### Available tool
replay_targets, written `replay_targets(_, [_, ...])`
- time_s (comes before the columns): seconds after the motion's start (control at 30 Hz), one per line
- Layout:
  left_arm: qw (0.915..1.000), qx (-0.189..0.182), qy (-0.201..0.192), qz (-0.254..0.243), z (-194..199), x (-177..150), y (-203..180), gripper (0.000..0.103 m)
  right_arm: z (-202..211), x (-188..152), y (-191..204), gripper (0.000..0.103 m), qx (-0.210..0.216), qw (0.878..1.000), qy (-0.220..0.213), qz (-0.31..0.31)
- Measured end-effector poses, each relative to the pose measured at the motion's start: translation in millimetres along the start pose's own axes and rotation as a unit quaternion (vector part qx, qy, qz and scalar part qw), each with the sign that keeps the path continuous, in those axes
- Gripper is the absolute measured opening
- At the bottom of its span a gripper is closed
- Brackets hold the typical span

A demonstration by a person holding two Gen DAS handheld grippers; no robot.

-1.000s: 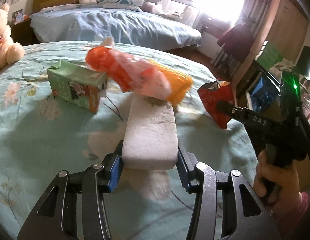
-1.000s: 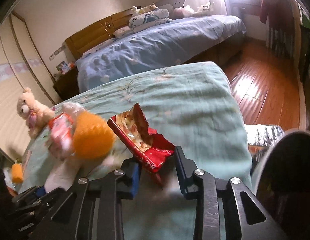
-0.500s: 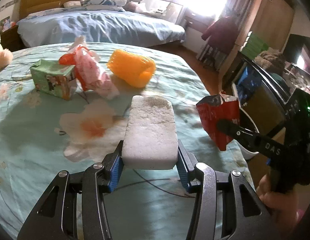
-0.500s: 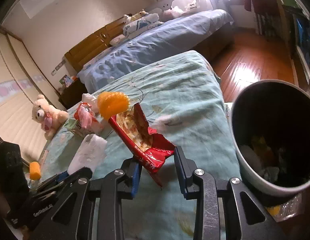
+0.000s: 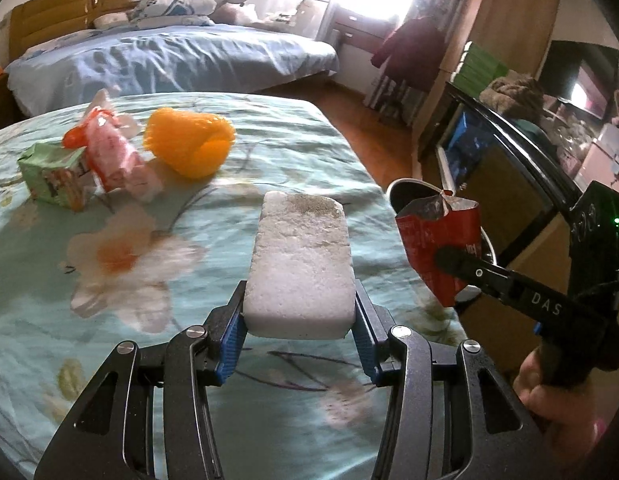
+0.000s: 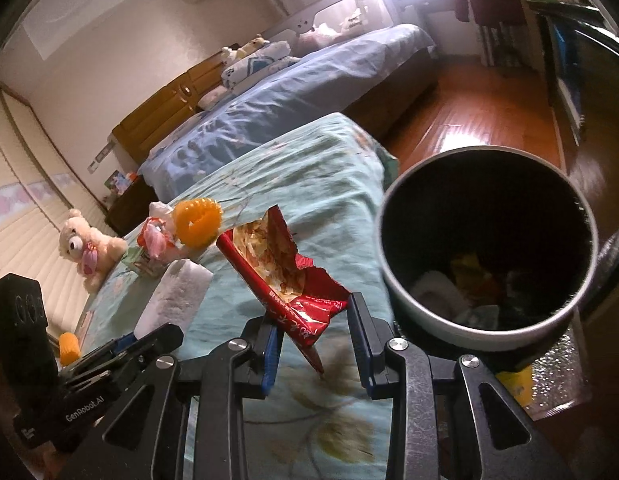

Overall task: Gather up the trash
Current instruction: 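Carry the foam block with the left gripper while the right carries the red bag to the bin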

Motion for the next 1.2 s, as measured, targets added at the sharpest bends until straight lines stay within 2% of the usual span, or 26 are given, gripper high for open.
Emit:
replay_targets(0.7, [0.9981, -0.033, 0.02, -0.049, -32, 8, -60, 0.046, 20, 6, -65, 0.032, -0.041, 0.998, -0.022, -0.048])
replay_targets(1.2, [0.9954, -0.04, 0.038, -0.078, -64, 12, -93, 0.047, 20, 12, -109, 0.032, -0.077, 0.994, -0.024, -0.08])
Point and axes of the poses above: each gripper's, at about its wrist camera, not at the fingertips, and z roughly against the way its jaws point, y to its left, x to its top, the point moved 8 cm from there along -z, roughly the way its jaws point, and after that the axes turned 8 degrees about -x, right-handed, at the moved point
